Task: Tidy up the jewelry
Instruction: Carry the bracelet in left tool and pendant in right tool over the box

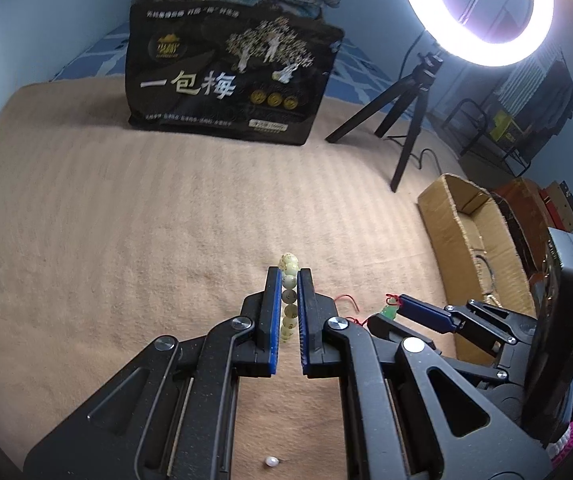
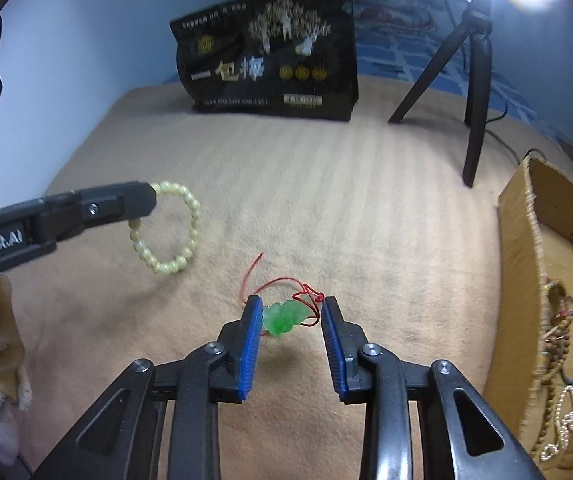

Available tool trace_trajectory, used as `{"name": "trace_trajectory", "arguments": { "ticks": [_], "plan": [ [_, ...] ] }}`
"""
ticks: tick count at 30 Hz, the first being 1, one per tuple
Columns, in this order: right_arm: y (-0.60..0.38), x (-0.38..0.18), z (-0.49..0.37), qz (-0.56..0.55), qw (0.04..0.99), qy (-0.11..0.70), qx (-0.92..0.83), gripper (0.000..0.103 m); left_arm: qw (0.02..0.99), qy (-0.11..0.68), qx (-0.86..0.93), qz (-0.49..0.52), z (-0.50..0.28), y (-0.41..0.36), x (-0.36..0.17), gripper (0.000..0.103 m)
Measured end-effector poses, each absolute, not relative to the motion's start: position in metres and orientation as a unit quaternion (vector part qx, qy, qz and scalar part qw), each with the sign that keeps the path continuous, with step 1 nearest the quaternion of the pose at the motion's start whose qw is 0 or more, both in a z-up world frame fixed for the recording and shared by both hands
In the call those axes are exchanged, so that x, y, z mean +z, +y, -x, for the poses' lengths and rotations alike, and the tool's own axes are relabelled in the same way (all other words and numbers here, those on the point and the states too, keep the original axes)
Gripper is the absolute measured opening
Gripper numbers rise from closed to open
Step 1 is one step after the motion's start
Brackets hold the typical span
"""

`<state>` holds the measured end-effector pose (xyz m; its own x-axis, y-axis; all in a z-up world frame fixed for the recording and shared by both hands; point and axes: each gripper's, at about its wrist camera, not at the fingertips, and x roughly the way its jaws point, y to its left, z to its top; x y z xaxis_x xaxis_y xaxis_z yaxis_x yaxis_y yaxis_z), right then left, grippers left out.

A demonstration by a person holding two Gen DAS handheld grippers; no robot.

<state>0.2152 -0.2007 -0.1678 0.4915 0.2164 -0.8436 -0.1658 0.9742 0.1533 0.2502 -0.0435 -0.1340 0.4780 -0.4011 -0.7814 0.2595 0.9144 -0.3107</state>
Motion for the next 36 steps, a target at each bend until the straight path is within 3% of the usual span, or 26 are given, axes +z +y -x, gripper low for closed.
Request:
{"name": "trace_trajectory", "arguments": {
  "ticks": [21,36],
  "plan": [
    [-0.32,-0.084,-0.181,-0.063,0.908,0.412,0.052,0.03,0.859,0.43,-0.27,0.066,-0.217,-0.125,-0.077,0.005],
    [-0.407,-0.069,-0.184,-0.097,0.918,0.385,-0.012,0.03,0.849,0.415,-0.324,0.052,-0.219,-0.212,-0.061,0.005]
  ]
}}
